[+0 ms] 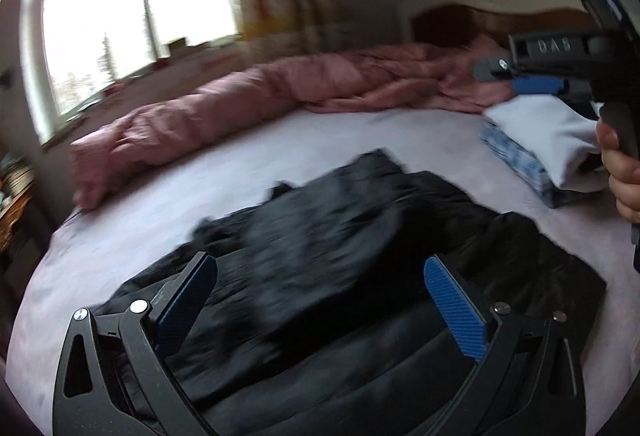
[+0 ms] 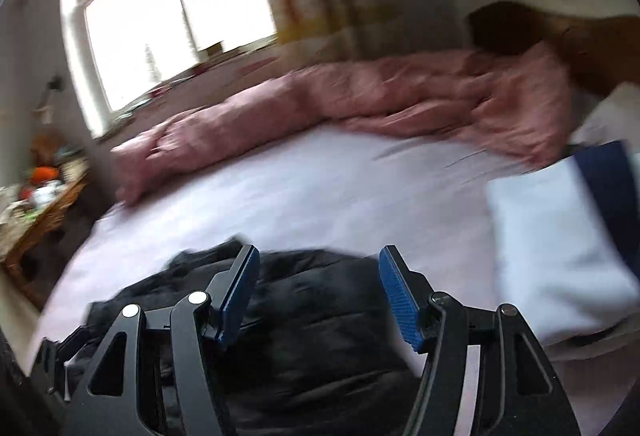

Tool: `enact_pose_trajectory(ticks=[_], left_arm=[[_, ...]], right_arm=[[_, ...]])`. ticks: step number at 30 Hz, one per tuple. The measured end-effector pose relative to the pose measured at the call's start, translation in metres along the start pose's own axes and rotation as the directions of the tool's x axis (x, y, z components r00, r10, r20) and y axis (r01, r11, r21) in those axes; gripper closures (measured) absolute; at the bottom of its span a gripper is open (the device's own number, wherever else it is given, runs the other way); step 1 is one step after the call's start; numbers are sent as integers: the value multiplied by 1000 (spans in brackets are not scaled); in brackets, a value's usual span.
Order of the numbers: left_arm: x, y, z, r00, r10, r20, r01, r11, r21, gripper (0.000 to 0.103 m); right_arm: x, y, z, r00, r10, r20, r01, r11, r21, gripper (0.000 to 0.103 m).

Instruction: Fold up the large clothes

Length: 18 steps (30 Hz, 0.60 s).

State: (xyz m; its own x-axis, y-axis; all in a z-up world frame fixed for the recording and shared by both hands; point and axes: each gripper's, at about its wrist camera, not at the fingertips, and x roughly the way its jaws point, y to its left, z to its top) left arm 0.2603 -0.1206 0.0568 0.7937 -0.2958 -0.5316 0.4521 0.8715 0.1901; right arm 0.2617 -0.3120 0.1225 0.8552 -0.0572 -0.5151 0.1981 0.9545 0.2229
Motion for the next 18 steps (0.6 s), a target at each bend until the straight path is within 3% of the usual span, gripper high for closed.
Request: enact_pose_trajectory(ticks=[2,4,7,8,9,10,11,12,14,16,18], left_arm=[[16,-18,11,998,-48,-30,49,999,20,0],[35,-34,19,998,-35,-59,37,999,36,0],[52,-48,24,993,119,2,-118,990,76,2],[58,-49,24,989,148,5,-148,986,77,7],[64,-47,25,988,156,-15,-154,986,65,23],[68,-42,25,987,153,-39,-152,987,44,30],[70,-37,26,989,140,-55,-139,990,22,47],[71,-30,26,989,138,-59,-138,990,1,76],[66,-15,27,981,185,-64,-188,981,-51,102],[42,10,27,976,219,-10,-218,968,-126,103],[13,29,25,951,305,49,-297,946,-128,103]], right_arm=[[-4,-11,6,999,-31,14,30,1000,6,39],[-7,-19,10,999,-31,18,31,999,19,39],[-6,-33,15,999,-20,34,19,999,36,29],[-3,-38,15,999,-24,33,22,998,51,26],[3,-41,13,999,-41,23,39,997,70,26],[9,-49,13,998,-57,5,56,994,99,26],[15,-54,12,999,-52,-7,52,992,114,26],[18,-56,11,999,-40,-17,42,992,119,26],[24,-58,10,999,-22,-35,25,994,111,26],[27,-55,9,999,-28,-45,32,996,80,26],[31,-49,6,998,-34,-52,36,998,44,26]])
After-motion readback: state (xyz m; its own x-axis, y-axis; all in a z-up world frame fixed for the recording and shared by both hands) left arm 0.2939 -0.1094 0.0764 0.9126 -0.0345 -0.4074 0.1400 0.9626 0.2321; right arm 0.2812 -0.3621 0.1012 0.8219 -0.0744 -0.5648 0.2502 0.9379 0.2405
